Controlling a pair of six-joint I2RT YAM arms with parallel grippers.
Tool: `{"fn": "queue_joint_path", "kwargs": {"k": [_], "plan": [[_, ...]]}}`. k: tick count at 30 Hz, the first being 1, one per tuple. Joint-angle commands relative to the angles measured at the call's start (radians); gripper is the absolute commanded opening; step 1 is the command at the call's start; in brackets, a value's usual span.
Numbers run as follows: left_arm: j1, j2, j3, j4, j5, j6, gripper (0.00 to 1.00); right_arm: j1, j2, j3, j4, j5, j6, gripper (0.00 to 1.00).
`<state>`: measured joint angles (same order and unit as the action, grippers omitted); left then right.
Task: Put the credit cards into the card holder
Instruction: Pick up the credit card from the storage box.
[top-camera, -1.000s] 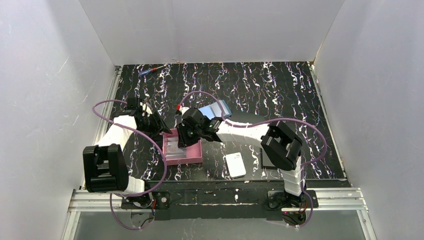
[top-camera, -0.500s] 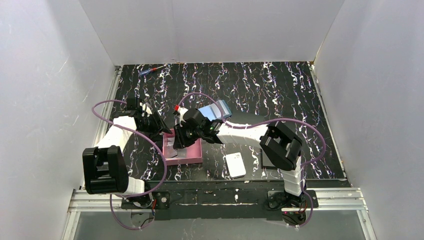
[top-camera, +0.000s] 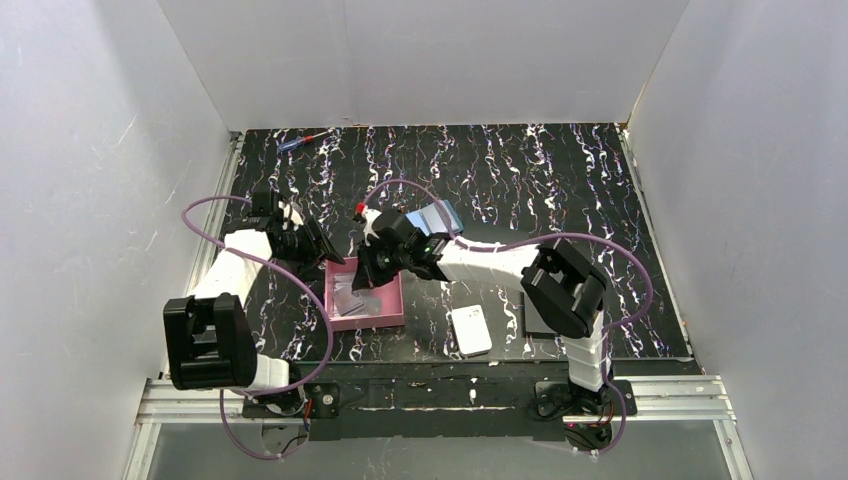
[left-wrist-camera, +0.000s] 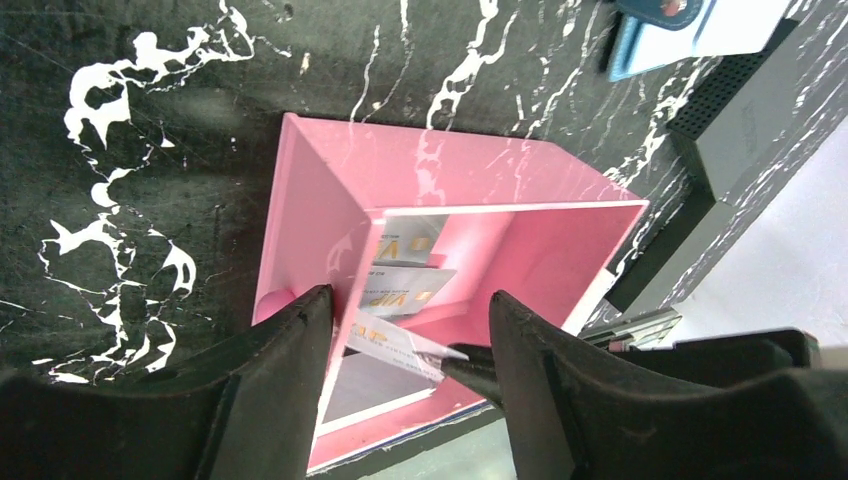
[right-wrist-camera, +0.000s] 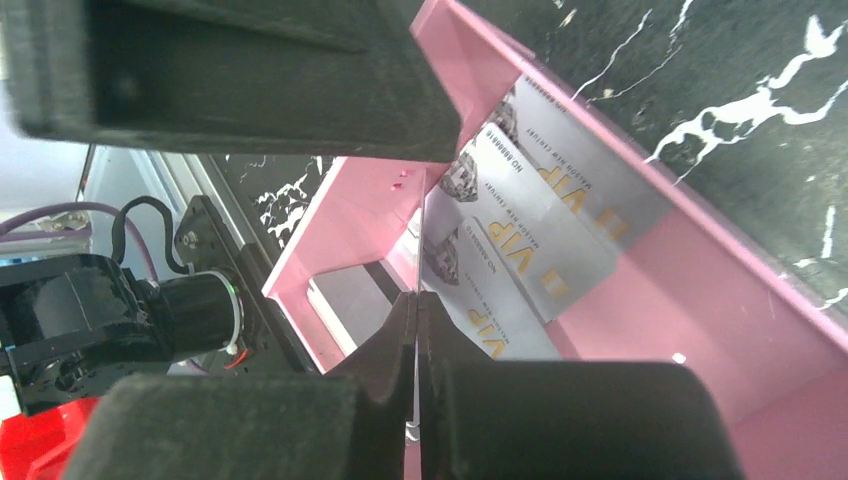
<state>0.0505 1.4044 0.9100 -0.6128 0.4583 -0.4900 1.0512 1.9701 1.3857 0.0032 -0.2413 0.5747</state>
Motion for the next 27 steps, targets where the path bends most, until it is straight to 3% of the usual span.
{"fn": "queue_joint_path", "kwargs": {"k": [1,7,14,23,27], "plan": [[0.001,-0.071,0.092,-0.065,0.014,0.017,0.59,-0.043,-0.056,0.013,0.087,-0.032,0.028,0.01],[0.0,-0.117,0.192,-0.108,0.037,0.031,0.67,-0.155,-0.096,0.009,0.107,-0.16,0.097,0.01],[0.0,-0.148,0.149,-0.037,0.376,0.096,0.7,-0.316,-0.122,-0.049,0.209,-0.512,0.242,0.01],[0.0,-0.234,0.013,0.063,0.439,-0.005,0.63,-0.373,-0.185,-0.173,0.394,-0.686,0.37,0.01],[0.0,-0.223,-0.018,0.095,0.45,-0.048,0.69,-0.374,-0.188,-0.221,0.531,-0.713,0.471,0.01]]}}
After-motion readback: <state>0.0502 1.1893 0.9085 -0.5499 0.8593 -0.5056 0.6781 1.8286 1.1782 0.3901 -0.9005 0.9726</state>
